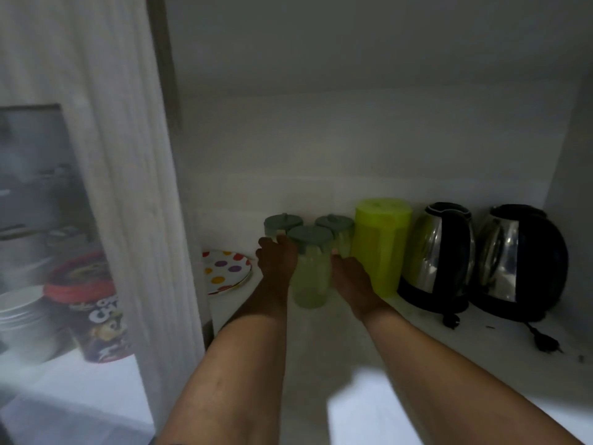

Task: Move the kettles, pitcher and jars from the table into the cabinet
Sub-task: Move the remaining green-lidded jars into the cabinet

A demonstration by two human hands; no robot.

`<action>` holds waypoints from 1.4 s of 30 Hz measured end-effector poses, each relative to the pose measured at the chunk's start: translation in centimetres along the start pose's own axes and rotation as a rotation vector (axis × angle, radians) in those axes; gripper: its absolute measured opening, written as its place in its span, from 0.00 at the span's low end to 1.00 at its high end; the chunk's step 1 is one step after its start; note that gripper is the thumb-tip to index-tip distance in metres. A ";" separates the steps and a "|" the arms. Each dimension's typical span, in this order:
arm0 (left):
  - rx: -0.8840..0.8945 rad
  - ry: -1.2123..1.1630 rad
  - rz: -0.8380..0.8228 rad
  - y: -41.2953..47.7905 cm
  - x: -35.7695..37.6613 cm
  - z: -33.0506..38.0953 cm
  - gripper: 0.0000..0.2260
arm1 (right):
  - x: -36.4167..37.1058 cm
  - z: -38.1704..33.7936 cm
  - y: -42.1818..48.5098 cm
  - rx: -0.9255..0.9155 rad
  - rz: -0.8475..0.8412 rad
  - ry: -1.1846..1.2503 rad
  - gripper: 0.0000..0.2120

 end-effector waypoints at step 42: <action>-0.435 0.107 0.610 -42.3 -93.3 -38.3 0.10 | 47.1 -24.8 -75.9 -0.226 -1.093 0.141 0.08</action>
Point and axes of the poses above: each hand's wrist, its own y-axis towards the middle knuckle, its own x-axis out of the palm, z = x × y, the point moved 9 cm from there along y, towards the middle knuckle, and after that the axes turned 7 degrees about -x, right-handed, at the moved point
